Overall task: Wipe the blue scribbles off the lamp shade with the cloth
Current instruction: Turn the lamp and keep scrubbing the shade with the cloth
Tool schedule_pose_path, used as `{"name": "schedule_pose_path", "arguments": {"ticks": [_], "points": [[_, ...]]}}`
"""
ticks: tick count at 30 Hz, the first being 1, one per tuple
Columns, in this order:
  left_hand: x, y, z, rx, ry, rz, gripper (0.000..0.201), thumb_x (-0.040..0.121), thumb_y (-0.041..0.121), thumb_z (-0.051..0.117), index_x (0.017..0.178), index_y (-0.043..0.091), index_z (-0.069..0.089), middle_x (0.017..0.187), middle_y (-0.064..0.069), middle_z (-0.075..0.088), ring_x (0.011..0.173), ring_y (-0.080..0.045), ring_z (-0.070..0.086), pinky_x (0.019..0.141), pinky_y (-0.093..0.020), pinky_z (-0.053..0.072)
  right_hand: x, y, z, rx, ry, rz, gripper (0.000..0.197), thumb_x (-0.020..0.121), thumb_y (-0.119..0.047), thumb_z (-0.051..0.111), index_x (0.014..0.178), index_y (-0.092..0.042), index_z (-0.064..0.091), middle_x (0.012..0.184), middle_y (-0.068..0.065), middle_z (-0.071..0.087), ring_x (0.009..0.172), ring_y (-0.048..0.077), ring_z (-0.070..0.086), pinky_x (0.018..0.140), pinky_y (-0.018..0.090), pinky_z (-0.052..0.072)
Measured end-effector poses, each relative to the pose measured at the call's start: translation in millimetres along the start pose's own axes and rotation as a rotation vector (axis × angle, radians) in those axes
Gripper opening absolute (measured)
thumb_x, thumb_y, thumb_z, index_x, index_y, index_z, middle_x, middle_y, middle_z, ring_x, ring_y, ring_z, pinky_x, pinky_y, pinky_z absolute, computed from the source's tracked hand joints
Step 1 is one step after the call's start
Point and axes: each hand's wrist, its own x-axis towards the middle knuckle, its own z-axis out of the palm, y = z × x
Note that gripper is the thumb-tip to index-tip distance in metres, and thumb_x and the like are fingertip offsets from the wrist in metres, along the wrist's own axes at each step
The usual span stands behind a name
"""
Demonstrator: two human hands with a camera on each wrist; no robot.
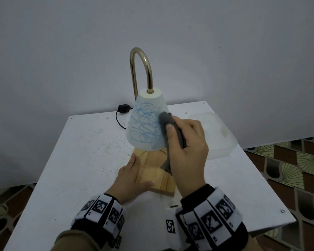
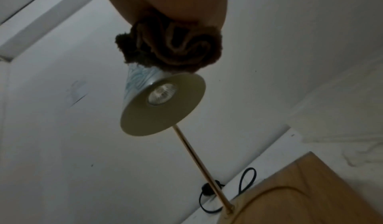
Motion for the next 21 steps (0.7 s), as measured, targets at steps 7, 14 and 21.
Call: {"name": "schedule_pose_path", "arguments": {"ticks": [7,14,21], "points": [[0.1,-0.5,-0.9,-0.026,-0.022,0.010,0.106,0.076,0.068,0.054,0.150,0.020,-0.004,0.158,-0.001,-0.015,0.143,-0.033,0.009,0.115,-0.041,0.014,8.0,-10.9,10.9,0.095,0.028,0.034,0.018,0.088,-0.006,0.060,0.105,-0.003,0.066,0.096,0.005,0.058,0.090,-0.004,0.052,0.079,0.004,0.038],[1.9,-0.3,0.3,0.000,0.008,0.001,0.104,0.082,0.060,0.055,0.150,0.015,-0.010,0.157,-0.003,-0.015,0.144,-0.030,0.007,0.116,-0.040,0.011,-19.4,9.9,-0.8,-0.019,0.006,-0.031,0.018,0.085,-0.009,0.063,0.101,-0.002,0.067,0.096,0.005,0.059,0.094,-0.004,0.053,0.084,0.006,0.040],[-3.9,7.0,-1.8,0.005,-0.003,-0.013,0.099,0.086,0.054,0.055,0.149,0.014,-0.009,0.157,-0.002,-0.017,0.144,-0.032,0.006,0.116,-0.038,0.011,4.6,4.3,1.9,0.061,0.050,0.112,0.010,0.087,-0.010,0.060,0.095,-0.013,0.065,0.089,-0.002,0.058,0.086,-0.009,0.051,0.075,0.003,0.037]]}}
